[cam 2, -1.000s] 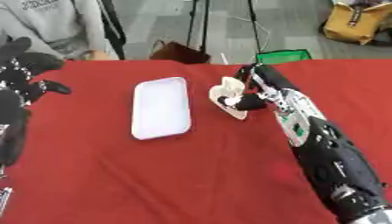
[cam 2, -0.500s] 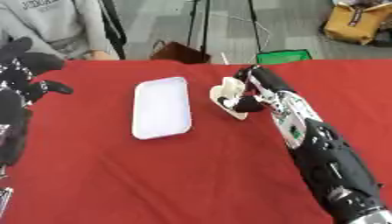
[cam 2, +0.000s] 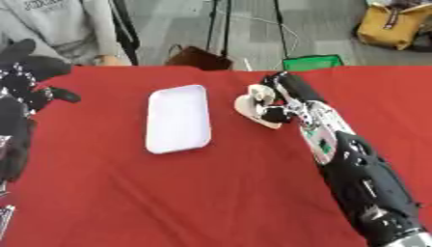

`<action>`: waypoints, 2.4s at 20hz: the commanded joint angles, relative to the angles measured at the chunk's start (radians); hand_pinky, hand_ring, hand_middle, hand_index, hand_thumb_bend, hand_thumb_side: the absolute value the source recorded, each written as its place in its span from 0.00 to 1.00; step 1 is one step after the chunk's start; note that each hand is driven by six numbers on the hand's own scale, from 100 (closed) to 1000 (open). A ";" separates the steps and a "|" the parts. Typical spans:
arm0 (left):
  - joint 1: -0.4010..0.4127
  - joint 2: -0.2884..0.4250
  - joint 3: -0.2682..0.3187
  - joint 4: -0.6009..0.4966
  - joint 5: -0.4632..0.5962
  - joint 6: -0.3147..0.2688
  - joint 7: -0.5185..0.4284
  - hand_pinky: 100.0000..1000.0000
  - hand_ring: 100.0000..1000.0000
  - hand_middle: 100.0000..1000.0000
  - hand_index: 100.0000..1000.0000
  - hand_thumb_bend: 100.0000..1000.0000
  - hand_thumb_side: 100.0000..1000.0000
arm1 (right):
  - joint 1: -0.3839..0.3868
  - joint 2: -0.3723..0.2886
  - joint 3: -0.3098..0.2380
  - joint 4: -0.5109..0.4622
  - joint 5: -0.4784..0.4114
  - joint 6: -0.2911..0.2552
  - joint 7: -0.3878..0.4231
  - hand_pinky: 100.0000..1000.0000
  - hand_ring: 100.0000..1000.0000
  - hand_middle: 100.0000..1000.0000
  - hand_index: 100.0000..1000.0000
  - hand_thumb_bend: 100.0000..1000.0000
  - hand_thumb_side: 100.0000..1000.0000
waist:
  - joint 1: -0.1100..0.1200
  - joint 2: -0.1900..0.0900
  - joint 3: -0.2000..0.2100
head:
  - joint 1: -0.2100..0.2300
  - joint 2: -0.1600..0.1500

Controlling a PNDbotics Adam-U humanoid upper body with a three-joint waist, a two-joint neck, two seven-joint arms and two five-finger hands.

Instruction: Pick up objects on the table and place them in the box.

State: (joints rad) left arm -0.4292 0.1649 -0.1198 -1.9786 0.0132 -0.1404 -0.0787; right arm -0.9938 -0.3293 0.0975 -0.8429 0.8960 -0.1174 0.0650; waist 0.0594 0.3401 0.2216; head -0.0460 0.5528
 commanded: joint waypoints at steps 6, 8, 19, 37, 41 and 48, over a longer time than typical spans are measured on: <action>-0.010 0.003 0.001 -0.021 0.003 0.000 -0.003 0.58 0.78 0.68 0.90 0.46 0.57 | -0.014 -0.010 0.001 -0.027 -0.011 -0.003 -0.010 0.36 0.48 0.48 0.68 0.00 0.13 | -0.001 -0.024 -0.002 | 0.003 -0.007; -0.010 0.003 0.001 -0.021 0.003 0.000 -0.003 0.58 0.78 0.68 0.90 0.46 0.57 | -0.016 -0.011 0.005 -0.043 -0.020 -0.008 -0.010 0.36 0.48 0.48 0.67 0.00 0.14 | -0.001 -0.026 -0.004 | 0.004 -0.007; -0.009 0.005 -0.001 -0.021 0.006 -0.001 -0.007 0.58 0.78 0.68 0.90 0.46 0.55 | -0.027 -0.017 0.058 -0.234 -0.138 -0.022 0.031 0.35 0.48 0.49 0.68 0.00 0.19 | -0.001 -0.043 -0.011 | -0.008 -0.006; -0.016 -0.006 -0.011 -0.021 0.020 -0.005 -0.015 0.58 0.78 0.68 0.90 0.47 0.55 | -0.047 0.147 0.129 -0.191 -0.095 -0.091 0.062 0.34 0.48 0.50 0.68 0.00 0.23 | -0.004 -0.043 0.018 | -0.041 -0.007; -0.018 -0.007 -0.013 -0.021 0.023 -0.007 -0.018 0.58 0.78 0.68 0.90 0.47 0.55 | -0.041 0.163 0.130 -0.189 -0.098 -0.062 -0.017 0.33 0.47 0.50 0.68 0.00 0.22 | -0.004 -0.043 0.020 | -0.044 -0.007; -0.028 -0.015 -0.023 -0.021 0.030 -0.008 -0.026 0.58 0.79 0.68 0.90 0.47 0.54 | -0.034 0.183 0.131 -0.133 -0.066 -0.053 -0.016 0.34 0.48 0.51 0.69 0.00 0.23 | -0.007 -0.042 0.050 | -0.073 -0.013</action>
State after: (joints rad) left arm -0.4429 0.1475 -0.1412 -1.9787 0.0379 -0.1475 -0.0996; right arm -1.0103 -0.1520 0.2341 -0.9768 0.8171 -0.1740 0.0515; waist 0.0517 0.3162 0.2755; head -0.1109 0.5524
